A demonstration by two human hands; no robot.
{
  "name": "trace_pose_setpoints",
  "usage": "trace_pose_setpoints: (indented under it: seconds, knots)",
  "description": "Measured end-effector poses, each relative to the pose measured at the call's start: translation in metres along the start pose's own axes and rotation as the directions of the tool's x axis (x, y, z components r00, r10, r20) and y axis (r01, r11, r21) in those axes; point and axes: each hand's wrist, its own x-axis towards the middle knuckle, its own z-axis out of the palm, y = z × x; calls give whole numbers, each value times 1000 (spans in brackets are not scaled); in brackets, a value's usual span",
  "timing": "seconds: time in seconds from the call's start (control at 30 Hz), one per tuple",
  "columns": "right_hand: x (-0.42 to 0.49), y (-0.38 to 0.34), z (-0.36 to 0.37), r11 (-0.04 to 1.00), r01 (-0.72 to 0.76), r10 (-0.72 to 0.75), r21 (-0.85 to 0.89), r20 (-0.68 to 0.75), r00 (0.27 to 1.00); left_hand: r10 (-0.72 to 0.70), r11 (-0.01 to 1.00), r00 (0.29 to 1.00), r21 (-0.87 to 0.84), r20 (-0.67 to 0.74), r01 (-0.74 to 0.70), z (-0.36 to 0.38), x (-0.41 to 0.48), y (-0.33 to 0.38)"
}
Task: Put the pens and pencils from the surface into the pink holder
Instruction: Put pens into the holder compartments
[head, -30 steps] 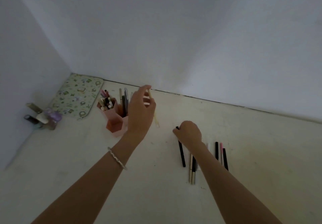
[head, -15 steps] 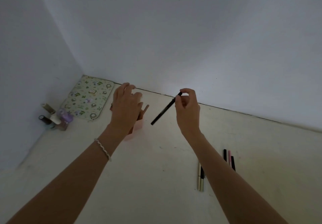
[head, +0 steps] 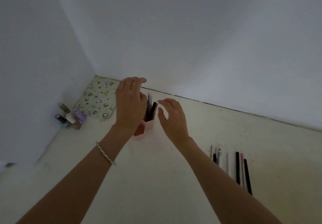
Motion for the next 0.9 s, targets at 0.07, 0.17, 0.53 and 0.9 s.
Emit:
trace_pose_setpoints:
  seconds: [0.07, 0.17, 0.53, 0.9]
  knots:
    - [2, 5, -16, 993, -92, 100, 76, -112, 989, -9, 999, 1000, -54, 28, 10, 7, -10, 15]
    - [8, 20, -48, 963, -204, 239, 176, -210, 948, -66, 979, 970, -172, 235, 109, 31, -33, 49]
    - [-24, 84, -124, 834, -456, 537, 311, -267, 800, -186, 949, 512, 18, 839, 316, 135, -153, 150]
    - [-56, 126, -151, 794, -530, 603, 298, -269, 751, -251, 967, 557, 185, 791, 173, 160, -170, 173]
